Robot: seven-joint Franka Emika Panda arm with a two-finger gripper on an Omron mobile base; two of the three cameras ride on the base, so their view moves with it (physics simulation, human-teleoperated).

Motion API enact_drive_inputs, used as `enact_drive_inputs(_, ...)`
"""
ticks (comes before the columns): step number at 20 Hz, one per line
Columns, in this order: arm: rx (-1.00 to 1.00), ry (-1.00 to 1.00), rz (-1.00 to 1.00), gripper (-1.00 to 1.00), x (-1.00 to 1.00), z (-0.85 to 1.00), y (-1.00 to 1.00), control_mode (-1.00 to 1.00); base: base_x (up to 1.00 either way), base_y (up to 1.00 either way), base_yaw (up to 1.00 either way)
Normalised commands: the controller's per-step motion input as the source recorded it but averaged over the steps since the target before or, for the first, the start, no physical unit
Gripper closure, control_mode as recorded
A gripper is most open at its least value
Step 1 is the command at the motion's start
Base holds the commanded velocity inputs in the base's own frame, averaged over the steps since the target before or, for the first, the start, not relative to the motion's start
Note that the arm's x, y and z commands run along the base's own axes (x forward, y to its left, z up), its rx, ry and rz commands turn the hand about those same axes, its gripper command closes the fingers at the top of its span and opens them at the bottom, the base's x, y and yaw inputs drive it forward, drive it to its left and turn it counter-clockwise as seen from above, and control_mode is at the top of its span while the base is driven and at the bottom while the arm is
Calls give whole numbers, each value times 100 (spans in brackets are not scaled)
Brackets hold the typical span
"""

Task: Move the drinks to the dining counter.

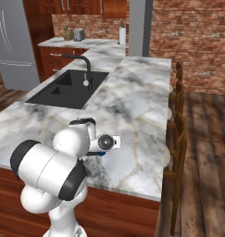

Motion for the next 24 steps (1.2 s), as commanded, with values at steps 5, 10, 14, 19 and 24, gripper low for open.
enact_drive_inputs(5,0,0,0,-100,0,-12,14,-100,0,0,0)
enact_drive_inputs(10,0,0,0,-100,-3,-3,4,-100,0,0,0)
enact_drive_inputs(14,0,0,0,-100,-5,0,0,-100,0,0,0)
enact_drive_inputs(19,0,0,0,-100,-5,1,-9,-100,0,0,0)
enact_drive_inputs(24,4,0,0,-100,0,25,-27,-100,0,0,0)
